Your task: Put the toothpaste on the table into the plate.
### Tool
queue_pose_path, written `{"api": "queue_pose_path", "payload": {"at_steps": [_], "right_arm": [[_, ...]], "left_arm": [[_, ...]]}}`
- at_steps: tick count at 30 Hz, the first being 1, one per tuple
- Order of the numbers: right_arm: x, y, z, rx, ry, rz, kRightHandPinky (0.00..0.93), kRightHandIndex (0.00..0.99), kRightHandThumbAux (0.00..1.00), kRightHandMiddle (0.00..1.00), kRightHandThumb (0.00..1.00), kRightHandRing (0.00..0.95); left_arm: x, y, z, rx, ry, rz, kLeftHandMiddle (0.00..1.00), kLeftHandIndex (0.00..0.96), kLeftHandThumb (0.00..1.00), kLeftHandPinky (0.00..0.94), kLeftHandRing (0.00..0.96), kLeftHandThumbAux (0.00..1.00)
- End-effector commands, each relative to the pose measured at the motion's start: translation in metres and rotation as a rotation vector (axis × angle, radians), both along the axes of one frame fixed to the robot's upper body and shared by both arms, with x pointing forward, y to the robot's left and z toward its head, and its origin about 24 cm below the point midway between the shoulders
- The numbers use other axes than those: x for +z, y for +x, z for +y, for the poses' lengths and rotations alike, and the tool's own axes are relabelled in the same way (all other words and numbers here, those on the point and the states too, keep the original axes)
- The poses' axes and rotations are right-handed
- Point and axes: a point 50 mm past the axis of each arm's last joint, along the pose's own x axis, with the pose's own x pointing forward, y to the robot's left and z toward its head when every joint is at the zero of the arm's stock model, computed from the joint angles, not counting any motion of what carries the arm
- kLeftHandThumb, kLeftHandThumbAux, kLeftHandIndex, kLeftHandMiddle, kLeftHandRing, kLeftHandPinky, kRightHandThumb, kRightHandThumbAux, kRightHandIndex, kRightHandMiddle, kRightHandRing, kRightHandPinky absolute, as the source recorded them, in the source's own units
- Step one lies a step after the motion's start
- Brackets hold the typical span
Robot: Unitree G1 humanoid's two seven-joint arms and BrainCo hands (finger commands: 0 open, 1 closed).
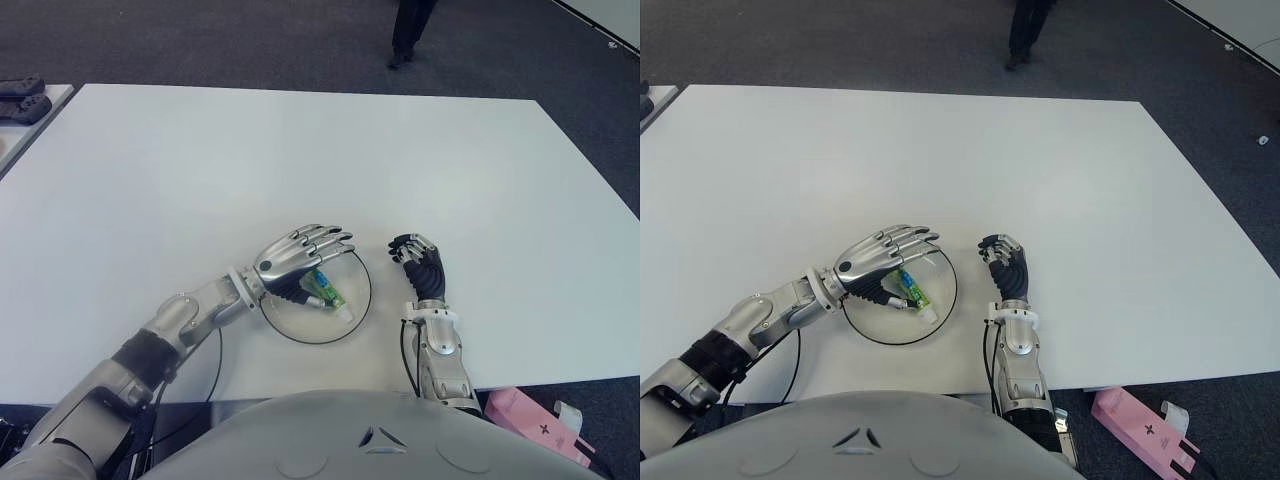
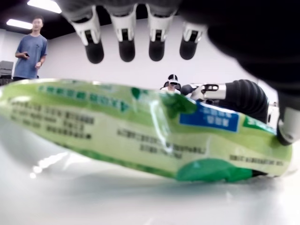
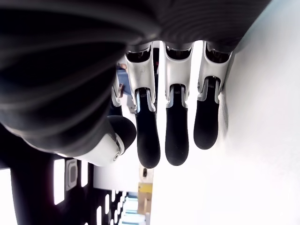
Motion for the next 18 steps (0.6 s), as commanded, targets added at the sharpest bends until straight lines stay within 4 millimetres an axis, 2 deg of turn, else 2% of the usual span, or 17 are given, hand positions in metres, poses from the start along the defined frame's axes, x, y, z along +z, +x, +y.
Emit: {"api": "queue_pose_path", "payload": {"at_steps": [1, 18], "right_arm": [[-0.006, -0.002, 0.000, 0.004, -0.003, 0.036, 0.476, 0.432, 0.730, 0.496, 0.706, 0.483], [-0.008, -0.001, 0.000, 0.017, -0.001, 0.034, 0.480, 0.432, 0.730, 0.503, 0.704, 0.489]], "left_arm": [[0.001, 0.002, 0.004, 0.048, -0.044, 0.002, 0.000, 0.000, 0.069, 0.001, 0.000, 0.385], [0.012, 0.008, 0.010, 0.147, -0.153, -0.062, 0.000, 0.000, 0.161, 0.000, 0.000, 0.327]]}}
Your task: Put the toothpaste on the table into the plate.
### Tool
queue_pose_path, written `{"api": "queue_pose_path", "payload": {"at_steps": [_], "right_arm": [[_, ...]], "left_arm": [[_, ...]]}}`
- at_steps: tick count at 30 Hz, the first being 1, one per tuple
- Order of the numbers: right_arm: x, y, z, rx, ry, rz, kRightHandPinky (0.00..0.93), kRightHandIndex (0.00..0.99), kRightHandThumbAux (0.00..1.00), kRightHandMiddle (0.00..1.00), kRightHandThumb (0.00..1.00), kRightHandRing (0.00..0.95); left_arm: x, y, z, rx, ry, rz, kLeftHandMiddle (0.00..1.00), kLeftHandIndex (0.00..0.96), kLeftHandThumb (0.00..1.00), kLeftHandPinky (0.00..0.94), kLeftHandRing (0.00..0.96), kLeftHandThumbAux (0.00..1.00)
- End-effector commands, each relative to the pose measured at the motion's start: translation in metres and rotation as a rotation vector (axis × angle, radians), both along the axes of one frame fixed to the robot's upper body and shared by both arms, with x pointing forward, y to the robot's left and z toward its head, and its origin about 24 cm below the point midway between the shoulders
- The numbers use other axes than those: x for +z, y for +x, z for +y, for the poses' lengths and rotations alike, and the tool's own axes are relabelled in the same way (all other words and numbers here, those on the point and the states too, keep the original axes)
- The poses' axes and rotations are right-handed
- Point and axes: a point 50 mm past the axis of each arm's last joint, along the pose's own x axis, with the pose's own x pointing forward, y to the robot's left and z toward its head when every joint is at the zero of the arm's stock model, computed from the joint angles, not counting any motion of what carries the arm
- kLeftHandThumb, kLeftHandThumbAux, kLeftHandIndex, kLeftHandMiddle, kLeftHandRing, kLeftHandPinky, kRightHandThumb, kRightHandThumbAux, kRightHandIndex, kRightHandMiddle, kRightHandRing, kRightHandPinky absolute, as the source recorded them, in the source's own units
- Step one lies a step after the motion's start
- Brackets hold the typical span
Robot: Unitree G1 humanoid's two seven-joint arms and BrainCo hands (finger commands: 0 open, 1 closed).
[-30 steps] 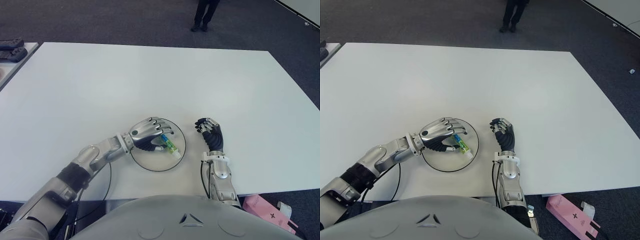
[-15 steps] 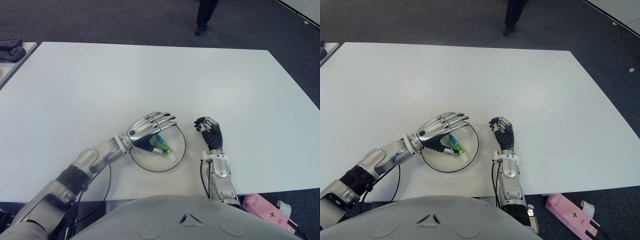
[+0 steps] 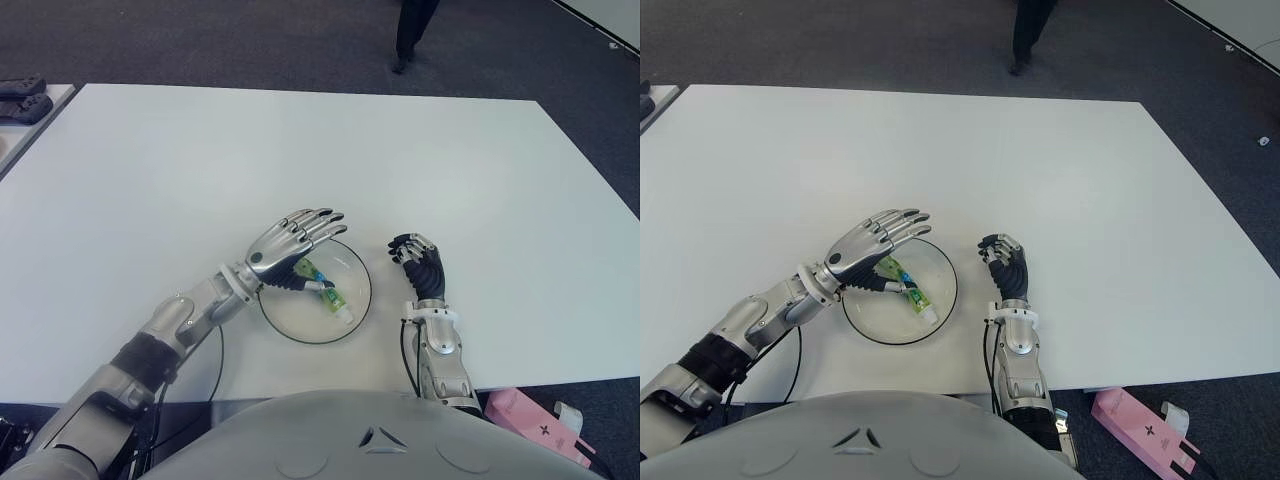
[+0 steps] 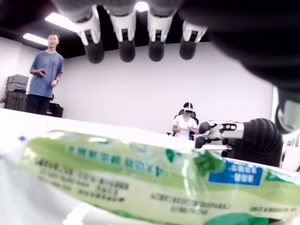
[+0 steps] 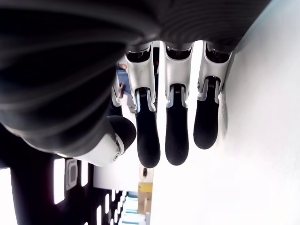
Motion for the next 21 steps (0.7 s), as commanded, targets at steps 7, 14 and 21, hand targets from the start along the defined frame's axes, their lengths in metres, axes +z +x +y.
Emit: {"api": "queue_pose_path", "payload": {"at_steps": [7, 14, 21], "right_arm": [[-0.007, -0.002, 0.000, 0.007, 0.004, 0.034, 0.484, 0.432, 0.730, 0.503, 0.704, 0.489], [-0.008, -0.001, -0.001, 0.006, 0.008, 0.028, 0.491, 0.432, 0.730, 0.505, 0.706, 0.495], [-0.008, 0.000, -0.001, 0.003, 0.006, 0.030, 0.492, 0.432, 0.730, 0.502, 0.708, 0.494]], "left_arm": [[0.008, 0.007, 0.011, 0.115, -0.175, -0.033, 0.000, 0.000, 0.217, 0.014, 0.000, 0.334], [0.013, 0.011, 0.021, 0.233, -0.492, 0.041, 0.000, 0.000, 0.255, 0.125, 0.000, 0.385], [0.010, 0.018, 0.055, 0.398, -0.690, 0.118, 0.100, 0.073, 0.148, 0.187, 0.093, 0.524]]}}
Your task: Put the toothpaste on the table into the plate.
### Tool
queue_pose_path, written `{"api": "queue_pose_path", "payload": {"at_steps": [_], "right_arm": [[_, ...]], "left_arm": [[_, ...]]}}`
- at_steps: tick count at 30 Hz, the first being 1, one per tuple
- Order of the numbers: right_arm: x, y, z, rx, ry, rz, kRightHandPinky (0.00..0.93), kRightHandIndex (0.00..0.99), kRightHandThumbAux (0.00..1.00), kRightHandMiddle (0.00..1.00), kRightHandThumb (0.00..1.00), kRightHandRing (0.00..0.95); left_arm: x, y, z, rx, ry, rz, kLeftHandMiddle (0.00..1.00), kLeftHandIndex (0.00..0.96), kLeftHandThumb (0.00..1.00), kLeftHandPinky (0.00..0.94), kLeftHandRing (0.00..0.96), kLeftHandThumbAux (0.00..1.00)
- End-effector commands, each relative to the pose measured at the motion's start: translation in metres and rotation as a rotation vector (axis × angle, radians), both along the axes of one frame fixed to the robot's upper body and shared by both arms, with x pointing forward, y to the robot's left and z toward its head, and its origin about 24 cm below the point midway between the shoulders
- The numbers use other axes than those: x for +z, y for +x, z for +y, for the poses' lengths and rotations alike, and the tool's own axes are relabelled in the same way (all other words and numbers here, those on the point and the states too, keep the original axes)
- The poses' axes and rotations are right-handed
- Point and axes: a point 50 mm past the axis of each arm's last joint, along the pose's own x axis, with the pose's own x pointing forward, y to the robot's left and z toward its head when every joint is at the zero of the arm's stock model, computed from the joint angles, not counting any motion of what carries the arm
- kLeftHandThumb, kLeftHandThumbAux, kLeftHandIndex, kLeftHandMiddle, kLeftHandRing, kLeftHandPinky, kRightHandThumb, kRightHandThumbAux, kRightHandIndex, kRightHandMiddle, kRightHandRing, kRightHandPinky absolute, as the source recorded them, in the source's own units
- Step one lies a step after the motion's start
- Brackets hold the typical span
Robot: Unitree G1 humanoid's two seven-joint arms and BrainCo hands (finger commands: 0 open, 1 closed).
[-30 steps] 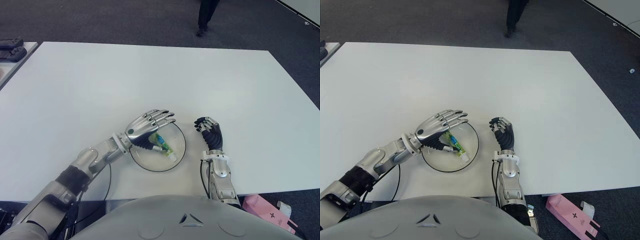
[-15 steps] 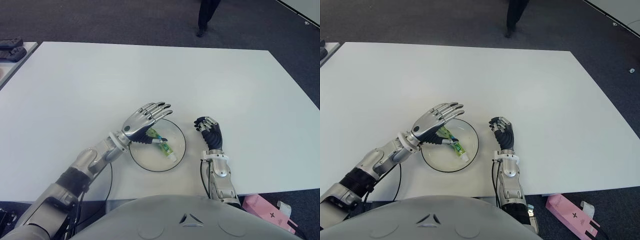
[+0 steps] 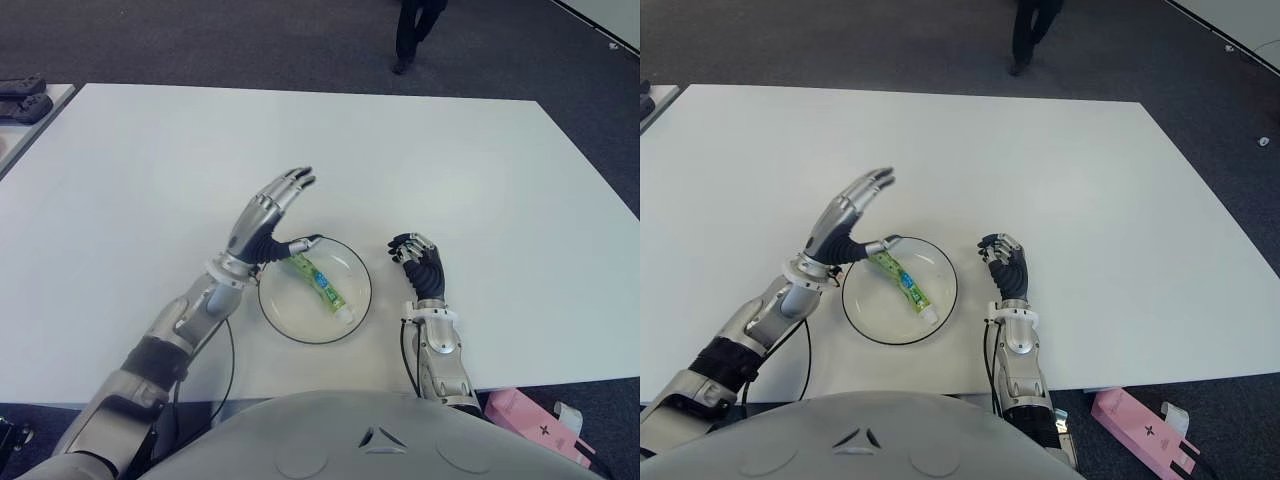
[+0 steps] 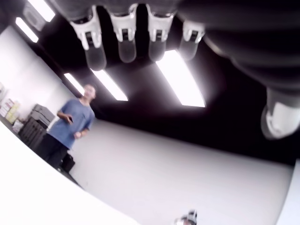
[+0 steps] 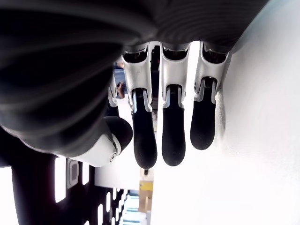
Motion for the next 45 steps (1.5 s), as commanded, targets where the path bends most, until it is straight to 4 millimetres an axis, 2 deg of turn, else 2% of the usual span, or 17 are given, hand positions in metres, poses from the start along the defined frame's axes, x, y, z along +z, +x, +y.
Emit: {"api": "queue_pose_path", "payload": {"at_steps": [1, 7, 10, 14, 19, 26, 27, 28, 29, 32, 37, 45], "right_arm": [[-0.007, -0.002, 0.000, -0.003, 0.004, 0.037, 0.492, 0.432, 0.730, 0.502, 0.708, 0.494], [-0.006, 0.000, 0.000, -0.005, 0.001, 0.031, 0.493, 0.432, 0.730, 0.502, 0.707, 0.496], [-0.006, 0.000, 0.000, -0.005, 0.001, 0.030, 0.492, 0.432, 0.730, 0.503, 0.706, 0.496], [-0.006, 0.000, 0.000, -0.007, 0.004, 0.029, 0.491, 0.432, 0.729, 0.505, 0.705, 0.495], [-0.005, 0.001, 0.000, -0.007, 0.007, 0.026, 0.497, 0.432, 0.729, 0.507, 0.704, 0.498], [-0.005, 0.002, -0.002, -0.010, 0.009, 0.024, 0.493, 0.431, 0.729, 0.507, 0.705, 0.498], [-0.005, 0.002, -0.002, -0.010, 0.009, 0.023, 0.491, 0.431, 0.729, 0.506, 0.705, 0.498], [-0.005, 0.002, -0.002, -0.011, 0.008, 0.023, 0.489, 0.431, 0.729, 0.505, 0.705, 0.497], [-0.005, 0.002, -0.002, -0.012, 0.008, 0.023, 0.488, 0.431, 0.729, 0.504, 0.705, 0.496], [-0.005, 0.002, -0.003, -0.015, 0.006, 0.023, 0.489, 0.431, 0.730, 0.504, 0.704, 0.494], [-0.005, 0.002, -0.003, -0.021, 0.002, 0.024, 0.491, 0.431, 0.729, 0.505, 0.703, 0.493], [-0.005, 0.003, -0.003, -0.021, 0.001, 0.028, 0.473, 0.429, 0.730, 0.499, 0.701, 0.485]], "left_arm": [[-0.010, 0.001, 0.023, 0.089, -0.079, 0.087, 0.111, 0.083, 0.135, 0.192, 0.103, 0.539], [-0.024, 0.004, 0.034, 0.190, -0.272, 0.189, 0.265, 0.283, 0.043, 0.253, 0.226, 0.686], [-0.025, 0.005, 0.035, 0.189, -0.375, 0.212, 0.317, 0.341, 0.031, 0.291, 0.271, 0.746], [-0.025, 0.005, 0.037, 0.169, -0.504, 0.239, 0.402, 0.449, 0.028, 0.416, 0.370, 0.832], [-0.026, 0.006, 0.042, 0.171, -0.584, 0.287, 0.476, 0.523, 0.023, 0.489, 0.451, 0.888], [-0.032, 0.002, 0.050, 0.217, -0.628, 0.341, 0.535, 0.585, 0.011, 0.517, 0.508, 0.970], [-0.032, 0.002, 0.051, 0.221, -0.631, 0.346, 0.537, 0.555, 0.147, 0.516, 0.509, 0.920], [-0.033, 0.002, 0.051, 0.225, -0.636, 0.353, 0.539, 0.513, 0.345, 0.514, 0.512, 0.847], [-0.034, 0.002, 0.051, 0.227, -0.639, 0.359, 0.546, 0.486, 0.473, 0.515, 0.517, 0.800], [-0.036, 0.001, 0.051, 0.232, -0.648, 0.379, 0.559, 0.454, 0.626, 0.517, 0.527, 0.744], [-0.041, -0.002, 0.051, 0.233, -0.649, 0.413, 0.575, 0.442, 0.689, 0.519, 0.536, 0.720], [-0.048, -0.005, 0.051, 0.249, -0.639, 0.453, 0.581, 0.440, 0.701, 0.502, 0.533, 0.716]]}}
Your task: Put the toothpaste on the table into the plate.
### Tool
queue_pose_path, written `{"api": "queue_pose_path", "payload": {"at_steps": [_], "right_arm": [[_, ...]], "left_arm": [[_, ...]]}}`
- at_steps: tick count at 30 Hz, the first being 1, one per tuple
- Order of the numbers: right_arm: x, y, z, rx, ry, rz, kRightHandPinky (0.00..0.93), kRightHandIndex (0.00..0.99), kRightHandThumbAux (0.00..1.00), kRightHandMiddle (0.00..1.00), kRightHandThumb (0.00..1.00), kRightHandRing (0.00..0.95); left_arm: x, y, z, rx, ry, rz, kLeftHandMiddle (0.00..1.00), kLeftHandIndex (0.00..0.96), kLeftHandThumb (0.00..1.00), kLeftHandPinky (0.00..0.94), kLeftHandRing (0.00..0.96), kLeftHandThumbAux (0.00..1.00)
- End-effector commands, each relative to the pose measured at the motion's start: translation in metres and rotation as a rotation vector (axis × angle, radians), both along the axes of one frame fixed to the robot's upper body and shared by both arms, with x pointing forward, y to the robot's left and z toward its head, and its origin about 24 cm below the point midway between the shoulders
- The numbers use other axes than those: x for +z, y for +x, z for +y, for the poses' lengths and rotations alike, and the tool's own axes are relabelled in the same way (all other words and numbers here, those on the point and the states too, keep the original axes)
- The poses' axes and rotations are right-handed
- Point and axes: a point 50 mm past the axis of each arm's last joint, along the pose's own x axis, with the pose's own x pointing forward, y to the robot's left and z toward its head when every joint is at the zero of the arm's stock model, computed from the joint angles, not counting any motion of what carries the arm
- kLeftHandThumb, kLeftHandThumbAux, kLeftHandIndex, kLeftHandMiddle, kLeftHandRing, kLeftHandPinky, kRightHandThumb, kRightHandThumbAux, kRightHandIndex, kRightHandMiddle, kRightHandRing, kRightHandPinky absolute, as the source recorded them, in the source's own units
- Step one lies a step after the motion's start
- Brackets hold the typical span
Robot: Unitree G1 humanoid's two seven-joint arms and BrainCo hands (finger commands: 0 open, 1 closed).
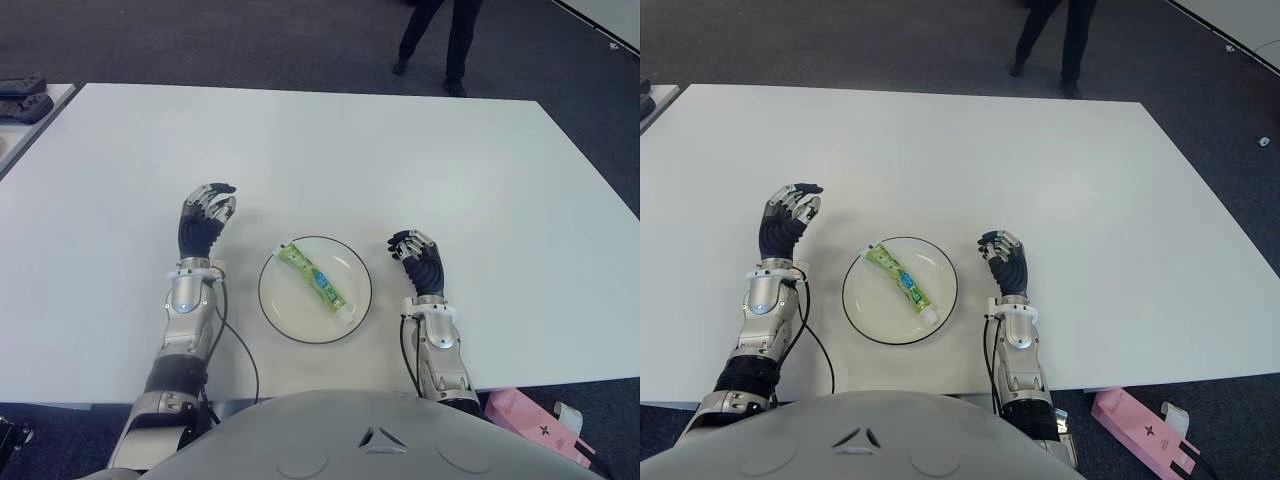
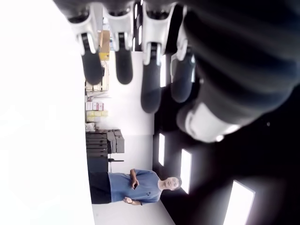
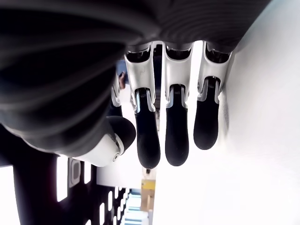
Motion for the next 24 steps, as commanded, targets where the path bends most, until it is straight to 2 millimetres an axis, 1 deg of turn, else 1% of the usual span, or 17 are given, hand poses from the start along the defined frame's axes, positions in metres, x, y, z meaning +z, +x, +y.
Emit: {"api": "queue_pose_path", "payload": {"at_steps": [1, 6, 16, 24], "right_arm": [[-0.006, -0.002, -0.001, -0.008, 0.001, 0.037, 0.471, 0.429, 0.730, 0.499, 0.701, 0.484], [-0.006, -0.001, -0.001, -0.009, 0.000, 0.045, 0.461, 0.430, 0.730, 0.498, 0.701, 0.476], [-0.006, -0.002, 0.000, -0.003, -0.005, 0.053, 0.457, 0.430, 0.730, 0.497, 0.699, 0.469], [-0.007, -0.002, 0.000, -0.007, -0.004, 0.050, 0.470, 0.432, 0.729, 0.504, 0.700, 0.478]], "left_arm": [[-0.009, -0.005, 0.000, 0.003, -0.003, 0.056, 0.580, 0.440, 0.702, 0.501, 0.533, 0.716], [-0.017, -0.010, -0.001, 0.016, -0.021, 0.088, 0.572, 0.440, 0.703, 0.496, 0.526, 0.716], [-0.024, -0.017, -0.007, 0.029, -0.041, 0.117, 0.555, 0.438, 0.702, 0.490, 0.513, 0.718], [-0.029, -0.024, -0.012, 0.034, -0.043, 0.145, 0.538, 0.437, 0.701, 0.494, 0.506, 0.720]]}}
